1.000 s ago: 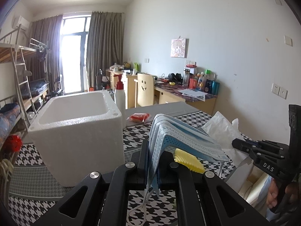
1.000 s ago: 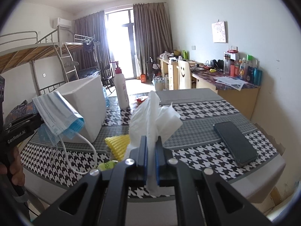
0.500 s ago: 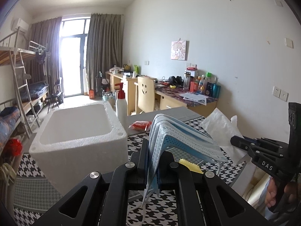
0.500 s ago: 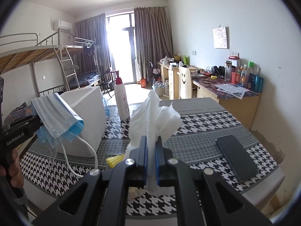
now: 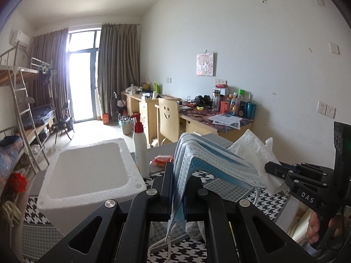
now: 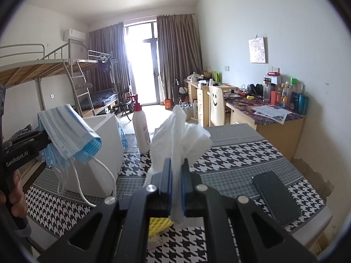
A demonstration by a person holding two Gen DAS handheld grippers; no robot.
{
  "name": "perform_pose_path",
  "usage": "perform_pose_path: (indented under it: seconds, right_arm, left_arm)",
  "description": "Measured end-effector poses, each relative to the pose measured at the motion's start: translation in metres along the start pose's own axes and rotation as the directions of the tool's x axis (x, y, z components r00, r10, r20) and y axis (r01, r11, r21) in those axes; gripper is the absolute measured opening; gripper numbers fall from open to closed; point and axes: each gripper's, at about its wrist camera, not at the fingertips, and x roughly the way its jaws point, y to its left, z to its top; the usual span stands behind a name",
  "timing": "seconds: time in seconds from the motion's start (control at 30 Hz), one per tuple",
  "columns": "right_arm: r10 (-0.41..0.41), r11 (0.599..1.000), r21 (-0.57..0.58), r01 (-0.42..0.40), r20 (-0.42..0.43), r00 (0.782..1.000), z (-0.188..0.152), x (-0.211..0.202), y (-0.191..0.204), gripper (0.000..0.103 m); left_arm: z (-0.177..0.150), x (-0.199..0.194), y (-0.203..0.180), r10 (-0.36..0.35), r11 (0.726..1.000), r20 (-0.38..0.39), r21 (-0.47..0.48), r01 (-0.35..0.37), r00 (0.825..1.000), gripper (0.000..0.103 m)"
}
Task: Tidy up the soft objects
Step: 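Lift the mask and tissue with both tools and carry them over the white foam box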
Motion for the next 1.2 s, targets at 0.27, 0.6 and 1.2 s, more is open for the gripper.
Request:
perform_pose_path:
  seconds: [0.27,0.6,1.2]
  right_arm:
    - [0.014,1.0,0.001,-0.014,0.016,1.0,0.008,0.006,0.001,0.01]
    - [0.036,0.999,-0.016,-0.035,0.037,0.999,0.019,0.015,0.008,0.009]
    - [0.109,0.993,-0.041,-0.107,0.064,0.992,0.043,0.029,0.026,0.009]
  left_arm:
    - [0.009,-0.001,0.006,0.008,1.0,0.028,-0.004,-0.008,1.0,0.007]
    - [0.023,0.0,0.012,0.035,0.999,0.056,-0.009,-0.035,0.998,0.007]
    - [0.038,0.009,0.032,0.138,0.99,0.077,-0.036,-0.136,0.987,0.007]
